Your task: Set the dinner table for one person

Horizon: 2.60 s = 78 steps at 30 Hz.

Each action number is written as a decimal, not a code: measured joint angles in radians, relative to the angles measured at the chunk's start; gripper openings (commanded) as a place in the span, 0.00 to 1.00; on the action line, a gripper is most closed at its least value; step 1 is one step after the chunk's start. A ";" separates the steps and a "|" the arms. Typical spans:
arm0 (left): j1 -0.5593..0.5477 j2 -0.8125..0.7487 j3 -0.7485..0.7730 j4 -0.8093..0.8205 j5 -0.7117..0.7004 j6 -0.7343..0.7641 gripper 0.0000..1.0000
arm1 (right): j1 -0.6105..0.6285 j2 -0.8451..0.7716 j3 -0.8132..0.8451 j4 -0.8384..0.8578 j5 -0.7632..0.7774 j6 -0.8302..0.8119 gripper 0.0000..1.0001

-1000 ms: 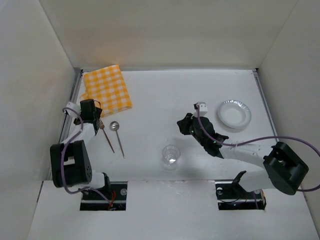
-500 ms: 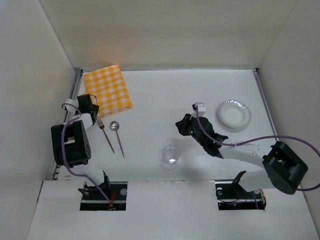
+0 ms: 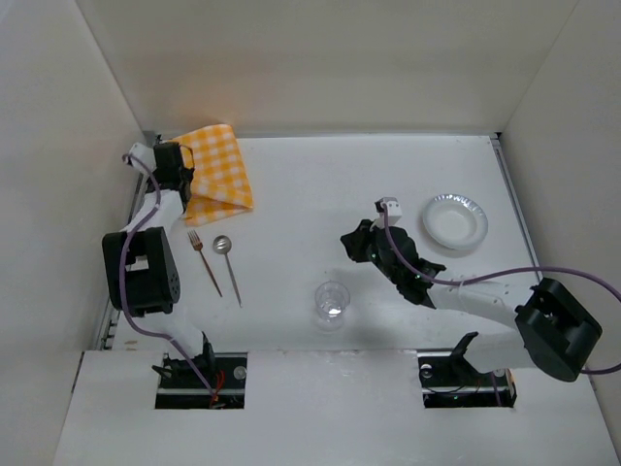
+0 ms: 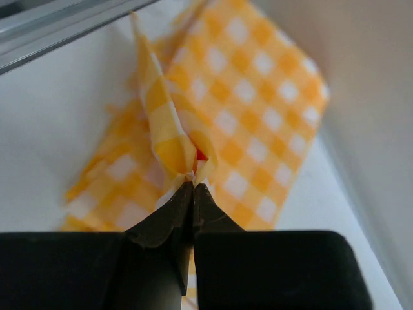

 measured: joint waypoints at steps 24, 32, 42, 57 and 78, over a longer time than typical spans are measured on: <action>-0.790 0.510 0.676 0.047 0.233 0.490 0.50 | -0.080 -0.233 -0.145 0.023 0.210 0.121 0.38; -0.696 0.180 0.235 0.138 0.151 0.402 0.53 | -0.148 -0.085 -0.139 0.052 0.165 0.134 0.69; -0.528 -0.228 -0.275 0.210 -0.083 0.170 0.53 | -0.317 0.288 0.161 0.014 0.045 0.298 0.69; -0.220 -0.193 -0.336 0.080 -0.085 0.042 0.48 | -0.442 0.734 0.688 -0.300 -0.070 0.547 0.32; -0.292 0.252 0.050 -0.020 0.004 -0.020 0.10 | -0.542 0.369 0.218 -0.083 -0.065 0.552 0.08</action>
